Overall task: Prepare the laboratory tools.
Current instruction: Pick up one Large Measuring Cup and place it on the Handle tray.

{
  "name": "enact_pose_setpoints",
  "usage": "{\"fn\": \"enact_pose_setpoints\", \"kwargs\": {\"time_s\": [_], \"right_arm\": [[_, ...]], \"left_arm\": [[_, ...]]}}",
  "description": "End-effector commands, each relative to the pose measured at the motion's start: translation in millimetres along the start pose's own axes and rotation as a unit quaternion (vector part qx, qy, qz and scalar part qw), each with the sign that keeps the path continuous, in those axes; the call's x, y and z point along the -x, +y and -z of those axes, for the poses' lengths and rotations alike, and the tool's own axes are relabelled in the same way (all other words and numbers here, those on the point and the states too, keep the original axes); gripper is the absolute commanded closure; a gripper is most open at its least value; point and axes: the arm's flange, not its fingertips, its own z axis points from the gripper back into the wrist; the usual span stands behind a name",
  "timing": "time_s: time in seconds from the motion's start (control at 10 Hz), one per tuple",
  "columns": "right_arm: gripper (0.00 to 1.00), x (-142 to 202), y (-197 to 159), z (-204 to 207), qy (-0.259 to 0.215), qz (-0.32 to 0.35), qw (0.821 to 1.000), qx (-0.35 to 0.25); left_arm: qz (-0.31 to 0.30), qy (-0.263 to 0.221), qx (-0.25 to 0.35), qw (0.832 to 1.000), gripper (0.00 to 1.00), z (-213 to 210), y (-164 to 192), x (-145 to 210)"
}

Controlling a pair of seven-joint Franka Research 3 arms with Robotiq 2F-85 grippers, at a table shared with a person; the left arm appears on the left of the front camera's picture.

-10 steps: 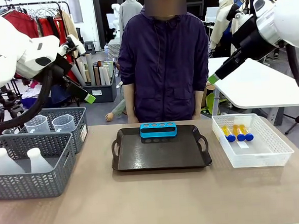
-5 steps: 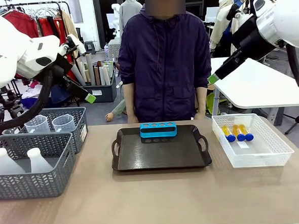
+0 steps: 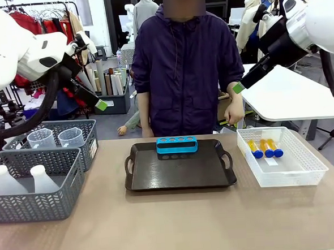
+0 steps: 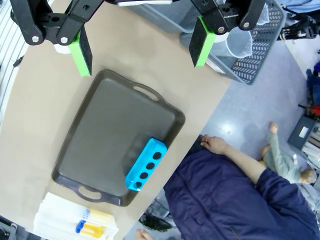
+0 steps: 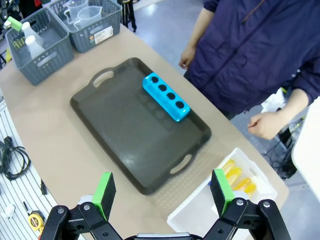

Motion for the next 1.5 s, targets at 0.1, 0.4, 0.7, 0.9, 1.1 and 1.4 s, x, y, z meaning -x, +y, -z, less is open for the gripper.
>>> {"fn": "enact_pose_setpoints", "kwargs": {"time_s": [0.1,0.4,0.7,0.9,1.1,1.4], "right_arm": [[0.0,0.3,-0.7,0.0,-0.002,-0.001,1.0,-0.003],[0.0,0.3,-0.7,0.0,-0.002,-0.001,1.0,-0.003],[0.0,0.3,-0.7,0.0,-0.002,-0.001,1.0,-0.003],[0.0,0.3,-0.7,0.0,-0.002,-0.001,1.0,-0.003],[0.0,0.3,-0.7,0.0,-0.002,-0.001,1.0,-0.003],[0.0,0.3,-0.7,0.0,-0.002,-0.001,1.0,-0.003]], "left_arm": [[-0.005,-0.002,-0.003,1.0,0.0,1.1,1.0,3.1],[-0.005,-0.002,-0.003,1.0,0.0,1.1,1.0,3.1],[-0.005,-0.002,-0.003,1.0,0.0,1.1,1.0,3.1],[-0.005,-0.002,-0.003,1.0,0.0,1.1,1.0,3.1],[-0.005,-0.002,-0.003,1.0,0.0,1.1,1.0,3.1],[-0.002,0.018,-0.005,1.0,0.0,-3.8,1.9,0.4]]}}
